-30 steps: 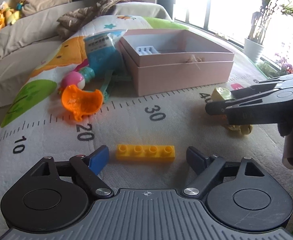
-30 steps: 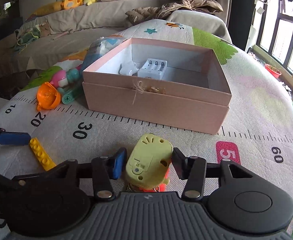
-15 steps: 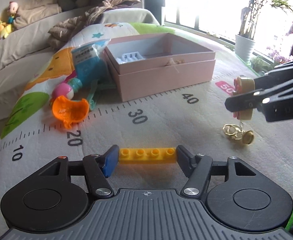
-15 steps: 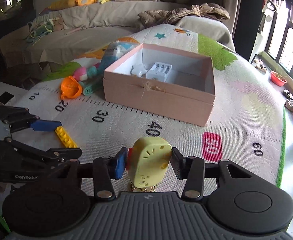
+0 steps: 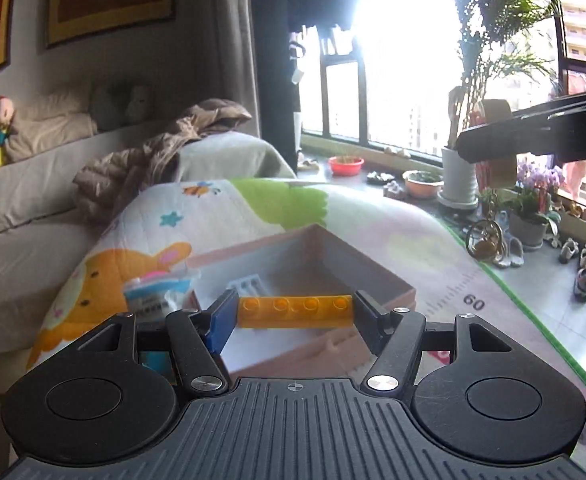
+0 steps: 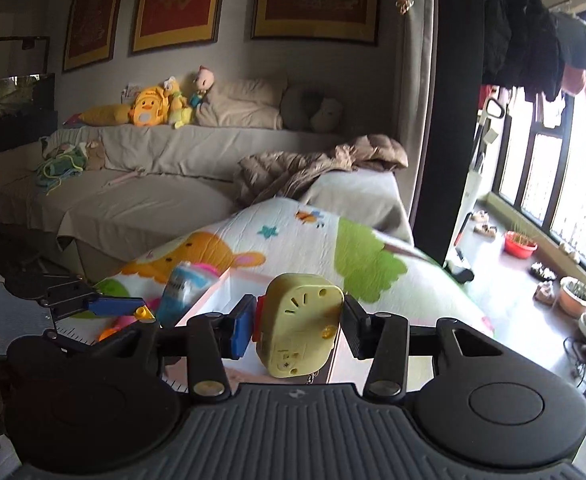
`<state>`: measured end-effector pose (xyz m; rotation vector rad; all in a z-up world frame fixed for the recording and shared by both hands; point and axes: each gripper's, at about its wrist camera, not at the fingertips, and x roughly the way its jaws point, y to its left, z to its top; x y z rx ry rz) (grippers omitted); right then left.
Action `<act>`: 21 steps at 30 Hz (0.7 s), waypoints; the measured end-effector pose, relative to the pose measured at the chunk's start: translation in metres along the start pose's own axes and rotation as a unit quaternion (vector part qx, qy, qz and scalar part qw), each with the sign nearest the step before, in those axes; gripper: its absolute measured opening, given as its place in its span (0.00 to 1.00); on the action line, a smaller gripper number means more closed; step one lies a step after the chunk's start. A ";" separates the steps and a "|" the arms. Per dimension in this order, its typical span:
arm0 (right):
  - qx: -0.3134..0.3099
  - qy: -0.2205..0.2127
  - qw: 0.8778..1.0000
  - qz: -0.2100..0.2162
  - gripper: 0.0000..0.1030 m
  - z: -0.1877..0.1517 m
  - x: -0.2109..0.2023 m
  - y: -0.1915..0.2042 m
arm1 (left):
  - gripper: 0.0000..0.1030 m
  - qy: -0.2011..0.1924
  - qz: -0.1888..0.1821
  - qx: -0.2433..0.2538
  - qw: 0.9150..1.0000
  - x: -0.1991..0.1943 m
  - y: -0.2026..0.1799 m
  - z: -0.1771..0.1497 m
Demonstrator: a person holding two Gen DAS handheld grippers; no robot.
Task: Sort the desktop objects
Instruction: 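Carry the brick and yellow toy into the pink box and release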
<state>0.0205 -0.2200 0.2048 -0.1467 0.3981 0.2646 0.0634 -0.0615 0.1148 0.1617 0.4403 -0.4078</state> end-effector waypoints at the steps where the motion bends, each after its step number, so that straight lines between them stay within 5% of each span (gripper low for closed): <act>1: -0.005 -0.008 1.000 -0.006 0.44 0.008 0.003 -0.003 | 0.66 -0.006 -0.002 0.000 1.000 0.009 0.000 0.007; 5: 0.002 -0.017 1.000 -0.013 0.44 0.040 0.035 -0.015 | 0.68 -0.017 0.004 -0.017 1.000 0.052 0.003 0.031; 8: 0.022 -0.005 1.000 0.000 0.45 0.058 0.078 -0.021 | 0.88 -0.002 0.015 -0.036 0.999 0.068 0.011 0.031; 10: 0.041 0.014 0.999 0.014 0.49 0.060 0.104 -0.026 | 0.93 0.009 0.011 -0.037 0.999 0.060 0.015 0.020; 15: 0.069 0.032 0.997 0.007 0.64 0.031 0.123 -0.031 | 0.97 0.044 0.016 -0.005 0.999 0.017 0.022 -0.034; 21: 0.054 0.072 0.996 -0.011 0.64 -0.009 0.130 -0.017 | 0.98 0.099 0.074 -0.013 0.992 -0.003 0.052 -0.086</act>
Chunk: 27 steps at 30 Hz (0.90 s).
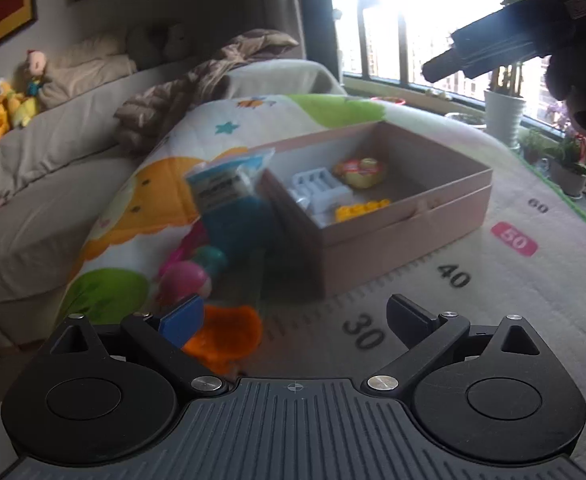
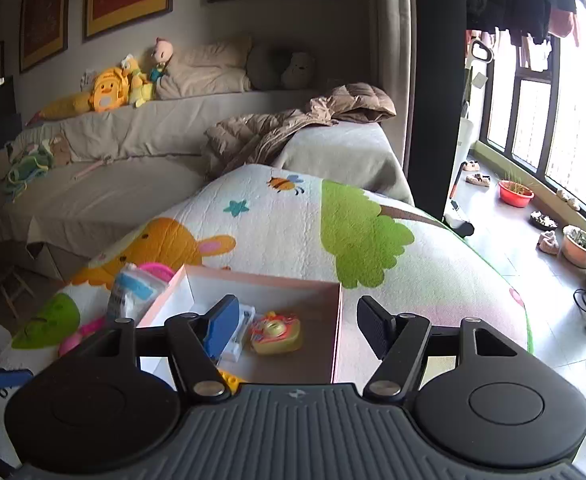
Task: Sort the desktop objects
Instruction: 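Carry the brick and yellow toy into the pink box and release, then grasp the blue wet-wipe pack with the right gripper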
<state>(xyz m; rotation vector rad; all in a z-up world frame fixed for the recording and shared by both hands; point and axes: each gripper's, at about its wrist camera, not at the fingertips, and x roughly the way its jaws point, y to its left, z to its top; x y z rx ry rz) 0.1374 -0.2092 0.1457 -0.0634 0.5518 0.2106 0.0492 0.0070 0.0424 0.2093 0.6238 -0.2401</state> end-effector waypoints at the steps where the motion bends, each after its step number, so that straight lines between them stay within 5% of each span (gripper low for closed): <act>1: -0.011 0.005 1.000 0.002 0.64 -0.004 0.002 0.008 | 0.98 0.009 0.012 -0.014 1.000 0.000 0.008 -0.005; 5: -0.058 0.020 0.997 0.040 0.67 -0.012 0.011 0.049 | 0.98 0.035 0.051 -0.065 0.996 0.007 0.036 -0.016; 11: -0.112 0.042 0.989 0.085 0.78 0.004 0.053 0.123 | 0.99 0.035 0.063 -0.110 0.991 0.012 0.048 -0.035; 20: -0.181 0.074 0.978 0.068 0.79 0.033 0.148 0.211 | 0.99 0.014 0.045 -0.127 0.991 0.001 0.049 -0.047; 23: -0.198 0.103 0.974 0.045 0.71 0.027 0.178 0.221 | 0.99 0.010 0.026 -0.124 0.992 -0.005 0.051 -0.051; 27: -0.191 0.146 0.967 0.079 0.60 0.014 0.177 0.218 | 1.00 0.013 -0.001 -0.109 0.994 -0.011 0.050 -0.055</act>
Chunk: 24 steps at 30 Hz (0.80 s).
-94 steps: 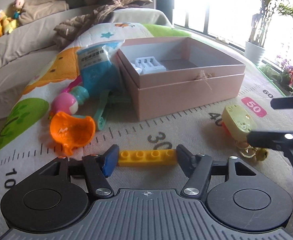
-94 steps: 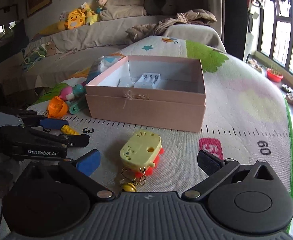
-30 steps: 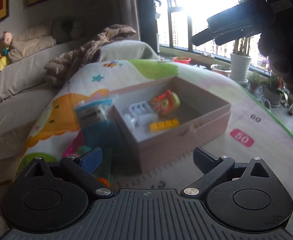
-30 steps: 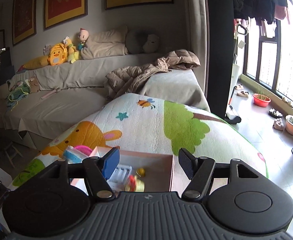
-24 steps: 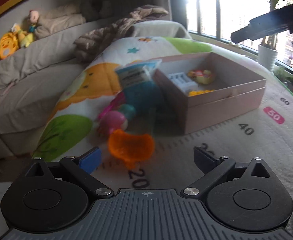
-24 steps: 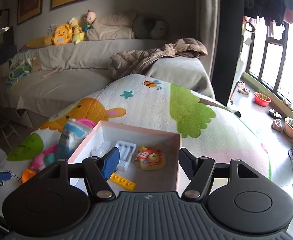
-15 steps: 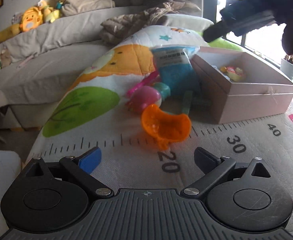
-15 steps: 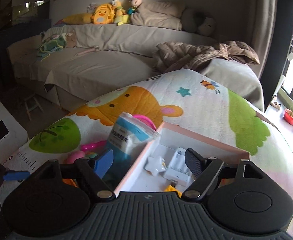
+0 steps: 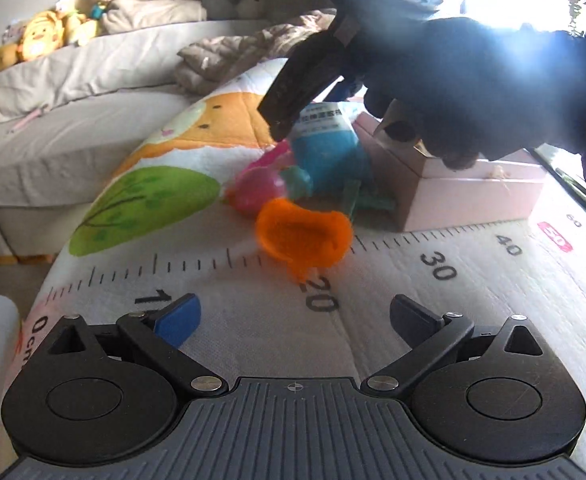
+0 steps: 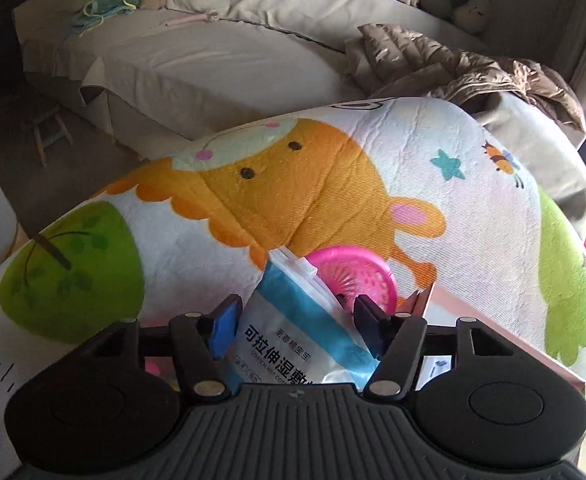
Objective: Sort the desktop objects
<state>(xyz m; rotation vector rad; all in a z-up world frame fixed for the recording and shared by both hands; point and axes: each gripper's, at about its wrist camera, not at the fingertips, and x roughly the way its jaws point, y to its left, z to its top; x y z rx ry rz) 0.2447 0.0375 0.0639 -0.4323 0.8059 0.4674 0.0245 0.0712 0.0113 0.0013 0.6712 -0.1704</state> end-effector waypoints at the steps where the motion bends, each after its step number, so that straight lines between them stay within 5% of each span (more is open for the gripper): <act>1: -0.003 0.003 1.000 0.020 0.60 -0.005 -0.007 0.003 | 1.00 0.003 -0.006 0.004 1.000 0.000 -0.001 0.000; 8: -0.023 0.003 0.993 0.116 0.57 -0.062 -0.075 0.027 | 1.00 0.020 -0.033 0.032 0.999 -0.004 -0.010 -0.007; 13: 0.001 -0.042 0.993 0.106 0.57 -0.107 -0.125 0.023 | 1.00 0.028 -0.058 0.064 0.996 -0.008 -0.023 -0.013; 20: 0.099 -0.012 0.990 0.100 0.55 -0.168 -0.152 -0.018 | 1.00 0.037 -0.071 0.074 0.994 -0.005 -0.034 -0.012; 24: 0.143 -0.017 0.987 0.067 0.64 -0.194 -0.165 -0.046 | 1.00 0.043 -0.067 0.080 0.994 -0.002 -0.043 -0.009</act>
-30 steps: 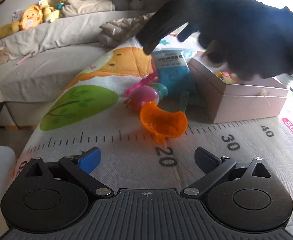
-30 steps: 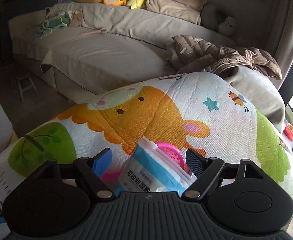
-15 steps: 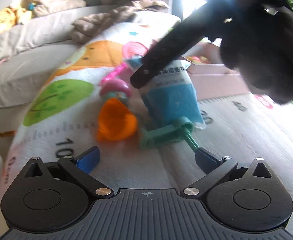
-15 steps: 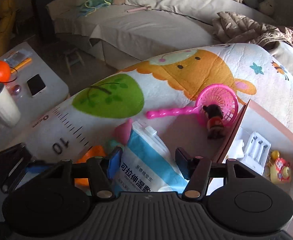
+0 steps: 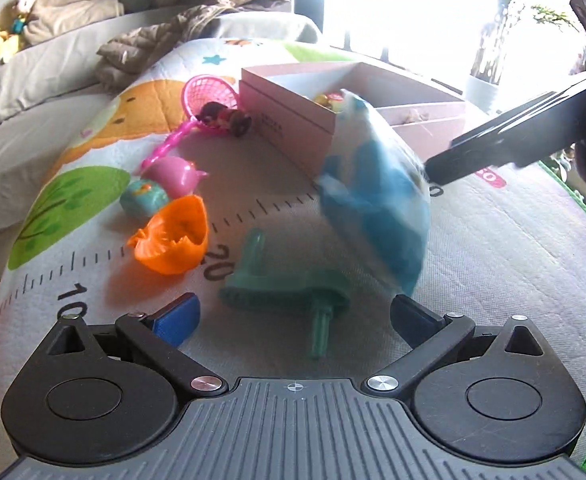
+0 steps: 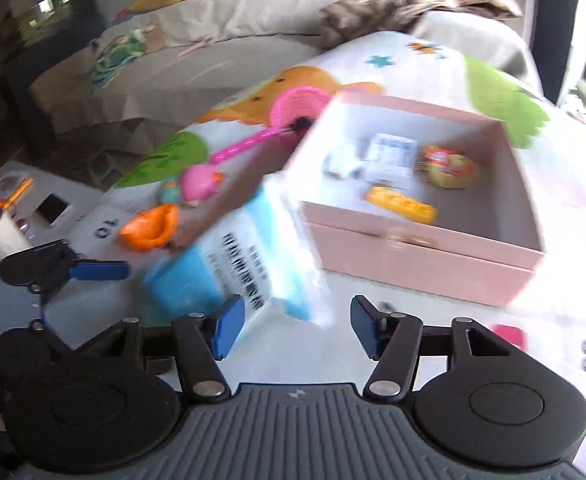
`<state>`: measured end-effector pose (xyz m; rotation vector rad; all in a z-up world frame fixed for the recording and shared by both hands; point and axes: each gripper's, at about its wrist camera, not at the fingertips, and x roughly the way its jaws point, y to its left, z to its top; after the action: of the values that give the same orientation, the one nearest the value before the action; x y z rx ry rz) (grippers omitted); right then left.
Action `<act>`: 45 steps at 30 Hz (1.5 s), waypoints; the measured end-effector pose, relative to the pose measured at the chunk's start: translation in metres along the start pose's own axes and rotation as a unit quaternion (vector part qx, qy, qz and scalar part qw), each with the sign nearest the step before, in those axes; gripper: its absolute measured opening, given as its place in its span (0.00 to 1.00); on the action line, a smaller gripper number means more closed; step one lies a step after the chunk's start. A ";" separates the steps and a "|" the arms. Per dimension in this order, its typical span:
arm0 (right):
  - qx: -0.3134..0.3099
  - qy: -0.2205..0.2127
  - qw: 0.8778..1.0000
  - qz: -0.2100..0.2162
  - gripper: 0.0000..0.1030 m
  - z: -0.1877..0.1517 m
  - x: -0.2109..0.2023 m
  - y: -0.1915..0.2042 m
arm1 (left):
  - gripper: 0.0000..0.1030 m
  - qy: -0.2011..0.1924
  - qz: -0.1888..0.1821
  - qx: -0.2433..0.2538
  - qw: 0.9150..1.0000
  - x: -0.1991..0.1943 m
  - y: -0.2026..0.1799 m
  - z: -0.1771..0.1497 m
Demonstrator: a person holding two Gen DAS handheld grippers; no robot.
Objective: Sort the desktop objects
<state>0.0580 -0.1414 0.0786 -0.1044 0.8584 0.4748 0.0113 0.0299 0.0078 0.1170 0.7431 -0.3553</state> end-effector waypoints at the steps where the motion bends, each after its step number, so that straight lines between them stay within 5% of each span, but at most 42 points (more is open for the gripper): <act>1: 0.010 -0.008 1.000 0.000 0.66 -0.001 -0.005 -0.008 | 1.00 0.002 0.000 0.000 1.000 0.002 0.000 0.002; 4: 0.061 -0.039 0.997 0.012 0.76 0.003 -0.014 -0.038 | 1.00 0.008 -0.008 -0.002 1.000 0.008 -0.005 0.007; 8: 0.102 -0.053 0.993 0.039 0.77 0.018 0.003 -0.058 | 1.00 0.011 -0.015 0.003 1.000 0.014 -0.015 0.014; 17: 0.076 -0.039 0.992 0.094 0.80 0.034 0.040 -0.033 | 1.00 0.001 -0.053 0.041 0.998 0.006 -0.045 0.018; 24: 0.019 -0.017 1.000 0.003 0.81 -0.018 0.012 -0.038 | 1.00 0.010 -0.038 0.060 0.997 0.006 -0.050 0.018; 27: 0.015 -0.017 0.997 -0.077 0.81 -0.035 -0.004 -0.052 | 1.00 0.016 -0.028 0.062 0.998 0.007 -0.046 0.018; 33: 0.100 -0.042 0.993 -0.044 0.85 -0.025 -0.021 -0.081 | 1.00 0.032 0.031 0.051 0.998 0.017 -0.034 0.018; 37: 0.106 -0.041 0.993 0.013 0.86 0.000 0.004 -0.050 | 1.00 0.027 0.082 0.027 0.996 0.016 -0.023 0.021; 40: 0.070 -0.030 0.996 0.038 0.86 0.012 0.031 -0.008 | 1.00 0.027 0.084 0.021 0.996 0.011 -0.017 0.020; 45: -0.008 -0.011 1.000 -0.006 0.85 0.008 0.049 0.025 | 1.00 0.027 0.063 0.005 0.998 0.006 -0.013 0.018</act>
<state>0.0797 -0.0996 0.0495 -0.1192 0.8330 0.4714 0.0223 0.0122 0.0171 0.1813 0.7828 -0.2372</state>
